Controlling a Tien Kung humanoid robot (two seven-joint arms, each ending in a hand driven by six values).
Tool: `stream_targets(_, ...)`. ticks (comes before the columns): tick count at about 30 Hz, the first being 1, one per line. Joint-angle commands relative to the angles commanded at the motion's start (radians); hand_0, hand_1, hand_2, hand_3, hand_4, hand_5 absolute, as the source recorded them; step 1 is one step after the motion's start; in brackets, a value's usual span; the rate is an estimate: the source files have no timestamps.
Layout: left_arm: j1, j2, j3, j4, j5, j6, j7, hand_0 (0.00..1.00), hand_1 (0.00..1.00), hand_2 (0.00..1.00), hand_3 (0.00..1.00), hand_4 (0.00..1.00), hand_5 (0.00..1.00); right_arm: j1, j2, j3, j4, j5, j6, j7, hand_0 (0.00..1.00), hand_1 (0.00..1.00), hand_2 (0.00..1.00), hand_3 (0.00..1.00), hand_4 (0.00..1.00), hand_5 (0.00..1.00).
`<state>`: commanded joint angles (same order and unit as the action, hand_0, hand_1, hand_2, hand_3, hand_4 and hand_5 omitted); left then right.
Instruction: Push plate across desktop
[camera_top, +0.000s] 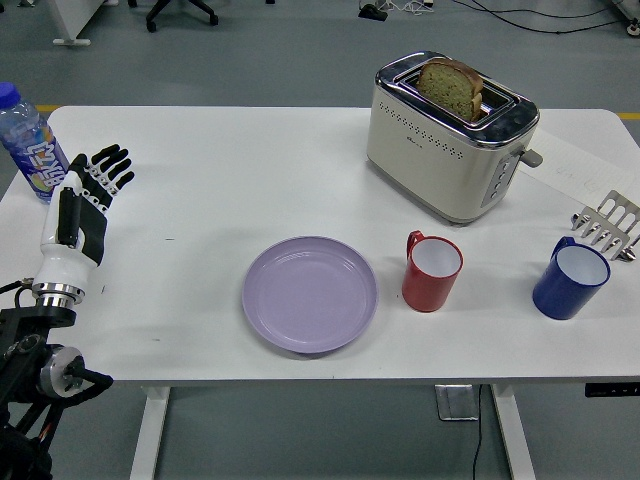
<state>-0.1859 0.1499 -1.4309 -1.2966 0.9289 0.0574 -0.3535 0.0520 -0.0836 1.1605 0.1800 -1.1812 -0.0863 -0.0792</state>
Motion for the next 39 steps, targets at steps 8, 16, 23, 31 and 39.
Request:
stream_targets(8, 0.025, 0.014, -0.04, -0.21, -0.06, -0.022, 0.055, 0.789, 0.758, 0.698, 0.659, 0.458, 0.998, 0.009, 0.002, 0.003, 0.0, -0.007, 0.001, -0.004, 0.602, 0.543, 0.637, 0.618, 0.137, 0.362)
stream_targets(16, -0.016, 0.047, 0.034, -0.482, -0.124, -0.031, 0.085, 0.801, 0.795, 0.737, 0.74, 0.457, 0.998, 0.016, 0.002, -0.003, 0.0, -0.002, 0.002, -0.005, 0.602, 0.543, 0.638, 0.618, 0.137, 0.362)
stream_targets(23, -0.089, 0.072, 0.125, -0.482, -0.185, -0.023, 0.096, 0.821, 0.858, 0.828, 0.797, 0.468, 0.998, 0.021, 0.004, -0.01, 0.0, 0.009, 0.002, -0.006, 0.602, 0.543, 0.637, 0.618, 0.136, 0.362)
stream_targets(31, -0.19, 0.087, 0.245, -0.482, -0.229, -0.08, 0.153, 0.888, 0.89, 0.864, 0.791, 0.483, 0.998, 0.026, 0.005, -0.009, 0.0, -0.005, 0.008, -0.011, 0.602, 0.543, 0.638, 0.618, 0.136, 0.359)
stream_targets(39, -0.3, 0.072, 0.301, -0.482, -0.256, -0.074, 0.152, 0.871, 0.873, 0.841, 0.768, 0.478, 0.998, 0.03, 0.005, -0.014, 0.0, 0.0, 0.008, -0.011, 0.604, 0.543, 0.638, 0.618, 0.137, 0.361)
